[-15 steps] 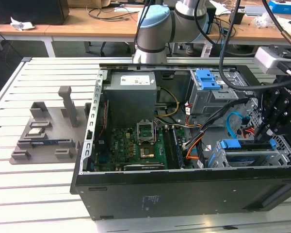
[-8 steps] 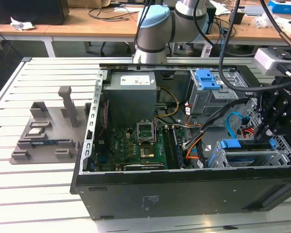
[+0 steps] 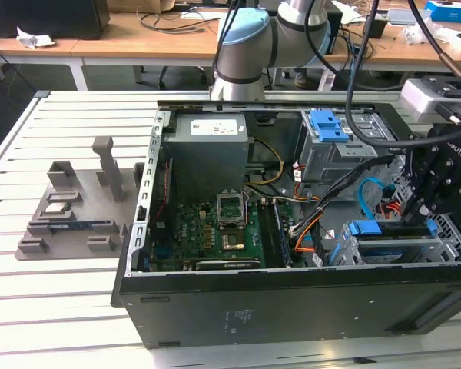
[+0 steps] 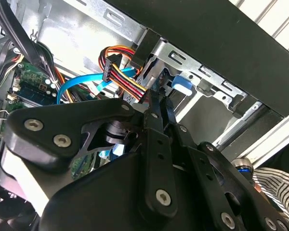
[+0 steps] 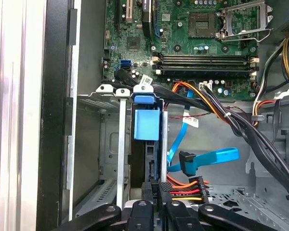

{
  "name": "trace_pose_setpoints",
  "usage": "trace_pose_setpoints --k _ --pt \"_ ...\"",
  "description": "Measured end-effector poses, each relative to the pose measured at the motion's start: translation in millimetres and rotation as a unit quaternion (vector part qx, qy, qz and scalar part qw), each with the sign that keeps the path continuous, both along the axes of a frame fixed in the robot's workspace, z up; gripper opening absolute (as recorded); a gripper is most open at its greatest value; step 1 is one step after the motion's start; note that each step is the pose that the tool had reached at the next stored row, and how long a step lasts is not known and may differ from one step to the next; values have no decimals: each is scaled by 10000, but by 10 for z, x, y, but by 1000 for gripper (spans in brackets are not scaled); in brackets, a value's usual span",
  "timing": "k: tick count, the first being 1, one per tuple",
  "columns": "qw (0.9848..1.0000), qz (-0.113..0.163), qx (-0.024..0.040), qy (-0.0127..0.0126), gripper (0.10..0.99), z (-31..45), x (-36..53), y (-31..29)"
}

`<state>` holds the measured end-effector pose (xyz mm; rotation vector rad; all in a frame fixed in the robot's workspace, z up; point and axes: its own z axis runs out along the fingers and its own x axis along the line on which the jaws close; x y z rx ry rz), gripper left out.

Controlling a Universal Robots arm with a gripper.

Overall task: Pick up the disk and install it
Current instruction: 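Insert the first disk wire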

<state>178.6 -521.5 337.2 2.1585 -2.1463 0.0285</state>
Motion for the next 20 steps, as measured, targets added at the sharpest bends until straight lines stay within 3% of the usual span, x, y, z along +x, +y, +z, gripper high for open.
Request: trace_pose_setpoints --k 8,11,14,15,20 --pt "10000 0 2 0 169 -32 0 0" --pt "10000 0 1 0 243 -27 0 1" --pt "10000 0 1 0 243 94 0 25" --pt "10000 0 -2 0 106 229 0 55" --pt "10000 0 -5 0 106 411 0 72"
